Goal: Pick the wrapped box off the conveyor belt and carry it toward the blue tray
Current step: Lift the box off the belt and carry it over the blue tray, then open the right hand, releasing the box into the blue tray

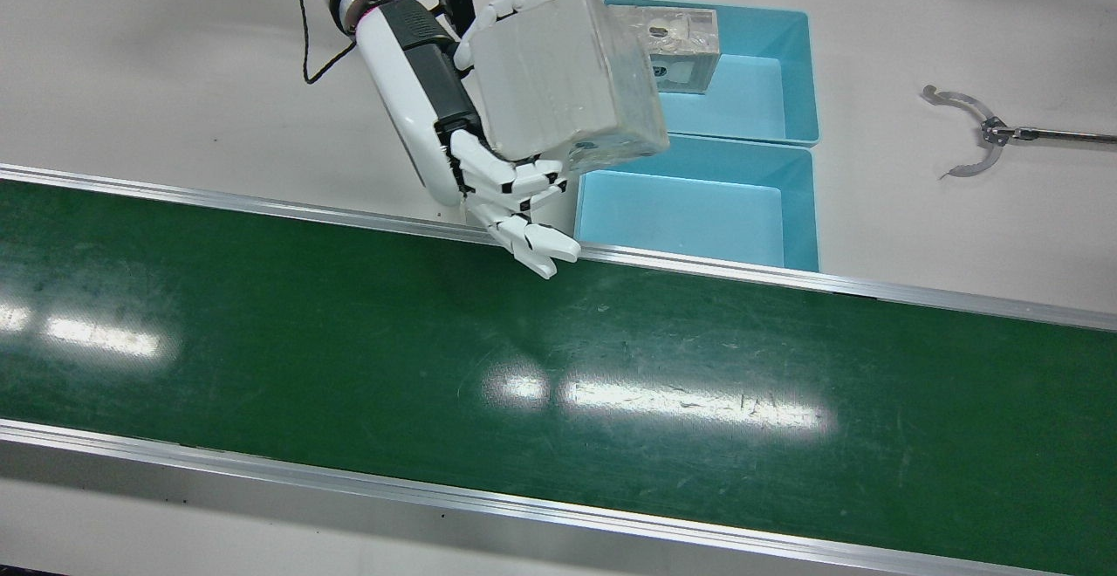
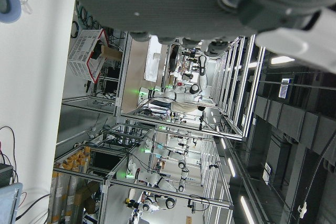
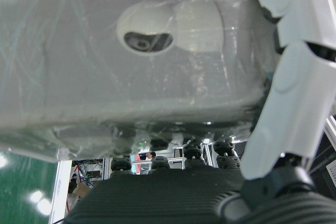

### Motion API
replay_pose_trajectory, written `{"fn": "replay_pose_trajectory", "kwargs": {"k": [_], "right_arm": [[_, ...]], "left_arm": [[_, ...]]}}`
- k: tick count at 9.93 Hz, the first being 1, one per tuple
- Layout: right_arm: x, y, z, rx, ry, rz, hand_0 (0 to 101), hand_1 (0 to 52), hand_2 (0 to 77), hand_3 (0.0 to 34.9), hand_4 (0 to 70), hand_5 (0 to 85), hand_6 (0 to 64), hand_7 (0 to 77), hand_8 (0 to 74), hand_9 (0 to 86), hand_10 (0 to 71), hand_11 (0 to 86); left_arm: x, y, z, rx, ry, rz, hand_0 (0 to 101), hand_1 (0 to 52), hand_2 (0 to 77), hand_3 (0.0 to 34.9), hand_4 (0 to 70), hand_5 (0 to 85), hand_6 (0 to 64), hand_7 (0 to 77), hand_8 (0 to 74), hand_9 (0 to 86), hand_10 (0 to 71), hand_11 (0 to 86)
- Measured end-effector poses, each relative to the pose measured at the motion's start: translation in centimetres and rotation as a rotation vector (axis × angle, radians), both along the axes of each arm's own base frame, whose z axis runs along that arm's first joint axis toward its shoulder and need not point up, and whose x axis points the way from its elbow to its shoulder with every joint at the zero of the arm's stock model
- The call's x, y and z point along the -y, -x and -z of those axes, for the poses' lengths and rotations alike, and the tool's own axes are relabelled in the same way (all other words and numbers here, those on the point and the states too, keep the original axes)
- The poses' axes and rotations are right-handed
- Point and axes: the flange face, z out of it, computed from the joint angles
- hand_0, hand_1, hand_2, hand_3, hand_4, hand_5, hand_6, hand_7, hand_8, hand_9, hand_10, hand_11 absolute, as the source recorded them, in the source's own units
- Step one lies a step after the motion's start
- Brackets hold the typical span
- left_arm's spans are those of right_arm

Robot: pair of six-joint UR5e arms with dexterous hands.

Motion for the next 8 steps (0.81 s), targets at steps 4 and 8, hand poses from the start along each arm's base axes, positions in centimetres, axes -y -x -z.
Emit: {"fn": "replay_pose_trajectory", "kwargs": {"k": [4,8], "right_arm": [[-2.7,2.9,0.9,-0.003,-0.003,0.041,47,19.6,17.5,23.8,19.6,55.1,0.0,21.8,0.0,3.3,2.7,6.0],[-4.0,2.7,1.1,0.009,0.001,0.042,48,17.5,16.4,30.1,12.5,21.3,0.0,19.6,0.0,3.3,1.1,2.7]], "left_arm": [[0.0,0.0,0.0,0.000,0.000,0.000,0,0.0,1.1,0.0,0.0,0.5,0.0,0.5,0.5,0.5,0.0,0.0],[0.0,0.0,0.0,0.000,0.000,0.000,0,0.0,1.1,0.0,0.0,0.5,0.0,0.5,0.5,0.0,0.0,0.0]]}}
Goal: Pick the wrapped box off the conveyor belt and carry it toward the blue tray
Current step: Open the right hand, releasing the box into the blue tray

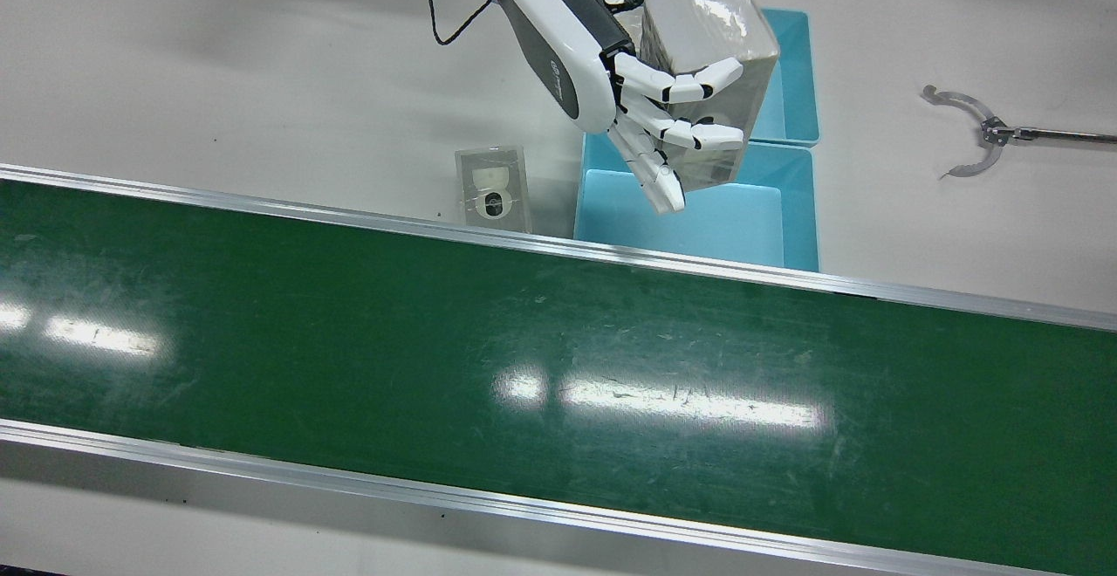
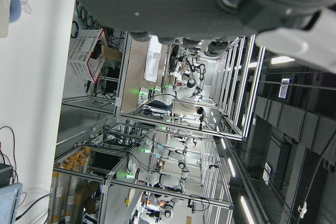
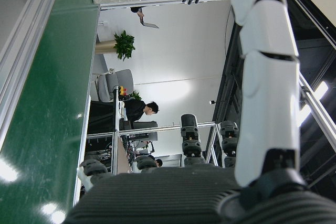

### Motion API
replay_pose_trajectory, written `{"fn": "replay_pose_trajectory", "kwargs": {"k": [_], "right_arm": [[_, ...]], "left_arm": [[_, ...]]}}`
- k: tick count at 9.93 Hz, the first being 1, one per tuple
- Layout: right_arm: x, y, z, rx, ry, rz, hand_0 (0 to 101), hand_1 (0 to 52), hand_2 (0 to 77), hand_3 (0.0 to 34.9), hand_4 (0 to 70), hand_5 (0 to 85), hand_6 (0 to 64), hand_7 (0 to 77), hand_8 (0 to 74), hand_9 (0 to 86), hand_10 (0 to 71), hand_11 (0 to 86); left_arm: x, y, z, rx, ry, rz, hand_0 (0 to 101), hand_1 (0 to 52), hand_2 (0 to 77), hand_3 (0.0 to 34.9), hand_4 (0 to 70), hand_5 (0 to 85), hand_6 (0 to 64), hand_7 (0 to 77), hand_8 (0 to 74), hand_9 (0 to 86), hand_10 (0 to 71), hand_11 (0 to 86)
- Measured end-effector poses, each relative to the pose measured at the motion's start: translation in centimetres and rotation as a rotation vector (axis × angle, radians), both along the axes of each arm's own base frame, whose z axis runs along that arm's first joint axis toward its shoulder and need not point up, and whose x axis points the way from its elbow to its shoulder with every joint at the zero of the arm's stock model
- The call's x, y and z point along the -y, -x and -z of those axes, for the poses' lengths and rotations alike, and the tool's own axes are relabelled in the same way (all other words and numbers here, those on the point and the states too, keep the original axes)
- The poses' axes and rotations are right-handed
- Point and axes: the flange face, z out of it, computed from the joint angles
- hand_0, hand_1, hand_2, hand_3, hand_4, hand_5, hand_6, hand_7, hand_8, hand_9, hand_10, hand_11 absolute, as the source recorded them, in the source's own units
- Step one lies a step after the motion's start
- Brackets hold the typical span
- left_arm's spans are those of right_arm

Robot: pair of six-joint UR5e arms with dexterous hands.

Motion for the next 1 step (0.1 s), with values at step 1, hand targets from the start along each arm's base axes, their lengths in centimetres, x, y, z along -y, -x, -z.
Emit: {"fn": "replay_pose_trajectory", "kwargs": {"k": [1], "right_arm": [[-0.02,-0.32,-0.09,0.001,-0.001,-0.003,48,17.5,16.9,30.1,12.0,13.6,0.0,18.0,0.0,2.2,1.1,2.7]], "left_arm": [[0.00,0.00,0.00,0.000,0.000,0.000,0,0.0,0.5,0.0,0.0,0.5,0.0,0.5,0.5,0.0,0.0,0.0]]}}
